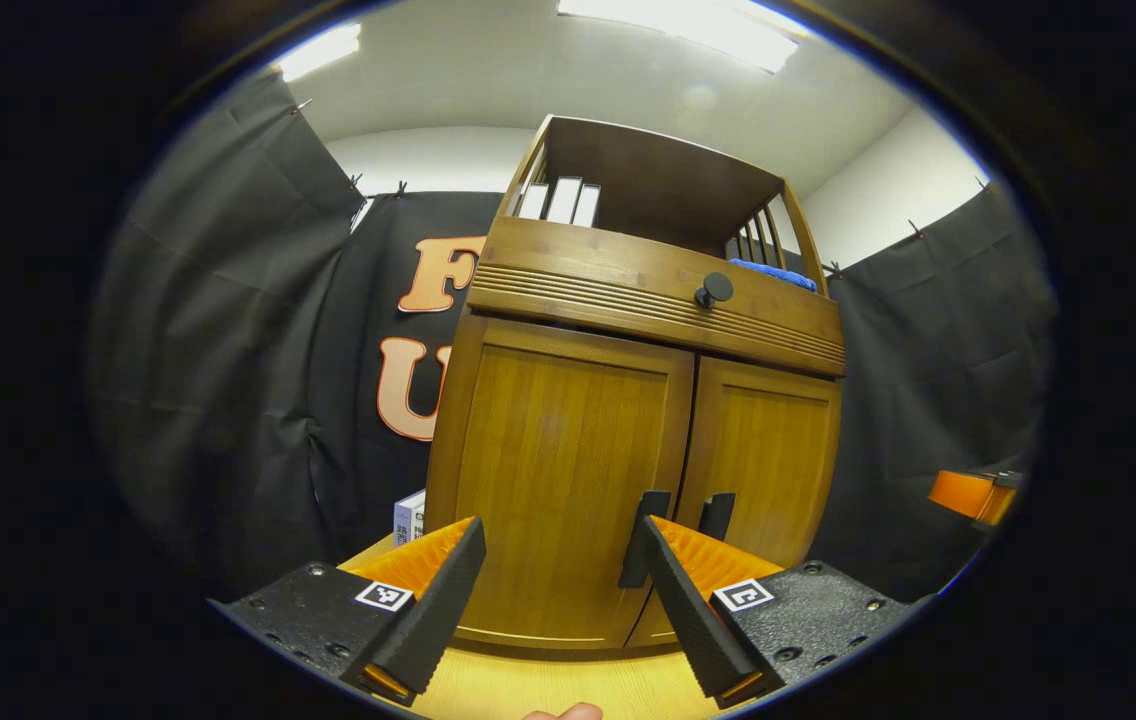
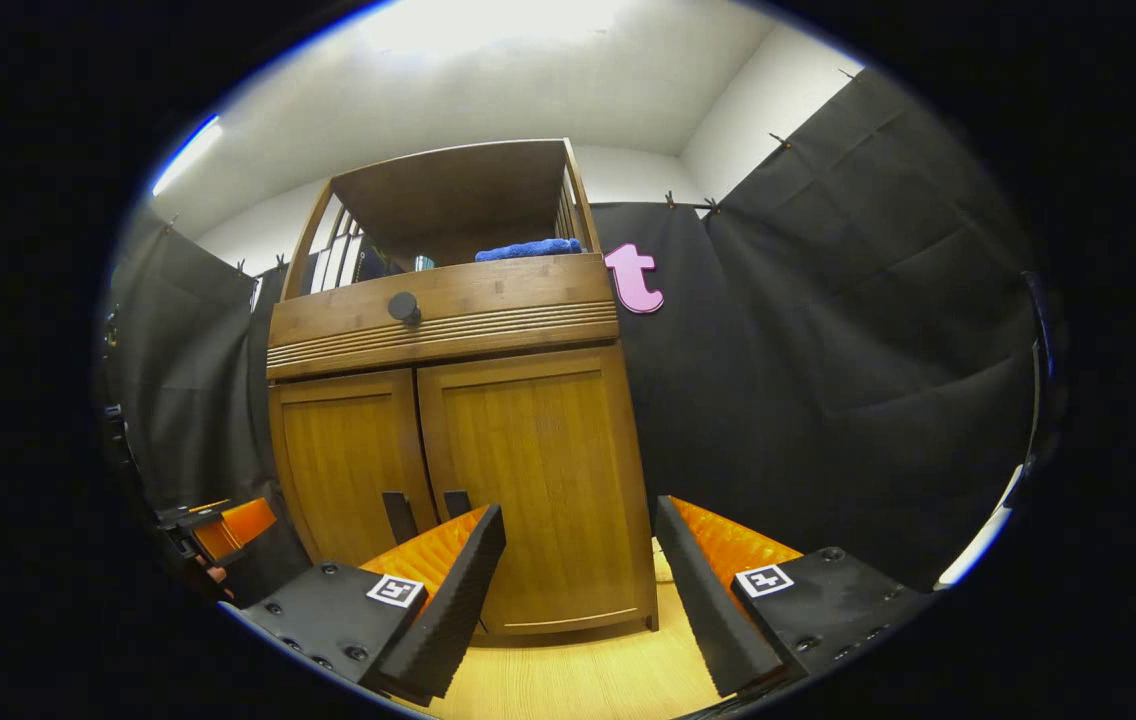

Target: Open the right door of the double-door shoe cabinet with the right hand, and open the left door with the left hand.

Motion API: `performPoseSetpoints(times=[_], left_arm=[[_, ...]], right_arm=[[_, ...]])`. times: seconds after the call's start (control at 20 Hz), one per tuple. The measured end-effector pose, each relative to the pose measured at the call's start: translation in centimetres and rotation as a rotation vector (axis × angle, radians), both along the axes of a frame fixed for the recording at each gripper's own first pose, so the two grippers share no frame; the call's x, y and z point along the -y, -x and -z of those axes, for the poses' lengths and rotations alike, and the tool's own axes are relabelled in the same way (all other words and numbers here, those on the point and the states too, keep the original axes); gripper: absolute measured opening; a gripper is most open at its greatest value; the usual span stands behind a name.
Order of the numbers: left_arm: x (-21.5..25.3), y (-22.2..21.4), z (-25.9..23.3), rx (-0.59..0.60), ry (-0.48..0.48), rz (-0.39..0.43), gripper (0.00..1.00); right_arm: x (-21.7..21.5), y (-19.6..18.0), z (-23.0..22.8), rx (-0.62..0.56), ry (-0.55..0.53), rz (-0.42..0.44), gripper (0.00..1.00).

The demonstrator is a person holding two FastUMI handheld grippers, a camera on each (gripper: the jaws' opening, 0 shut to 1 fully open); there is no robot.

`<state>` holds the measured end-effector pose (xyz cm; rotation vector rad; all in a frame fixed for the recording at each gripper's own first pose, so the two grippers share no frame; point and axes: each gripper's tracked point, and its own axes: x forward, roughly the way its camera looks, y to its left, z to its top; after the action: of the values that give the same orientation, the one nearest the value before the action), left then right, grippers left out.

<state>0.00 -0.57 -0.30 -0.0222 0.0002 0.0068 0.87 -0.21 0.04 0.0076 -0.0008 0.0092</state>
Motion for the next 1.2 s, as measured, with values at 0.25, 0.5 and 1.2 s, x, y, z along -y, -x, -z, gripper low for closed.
performPoseSetpoints(times=[0.25, 0.5, 1.2], left_arm=[[-0.3, -0.2, -0.2, 0.006, -0.004, -0.010, 0.94], [-0.8, -0.2, -0.7, 0.017, -0.011, -0.032, 0.91], [-0.3, 0.4, -1.3, 0.013, -0.048, -0.058, 0.91]], right_arm=[[-1.2, -1.3, -0.4, 0.010, 0.003, -0.030, 0.98], [-3.7, -5.4, -0.3, 0.009, -0.013, -0.113, 0.98], [-11.8, -18.3, 9.7, -0.153, -0.011, -0.274, 0.98]])
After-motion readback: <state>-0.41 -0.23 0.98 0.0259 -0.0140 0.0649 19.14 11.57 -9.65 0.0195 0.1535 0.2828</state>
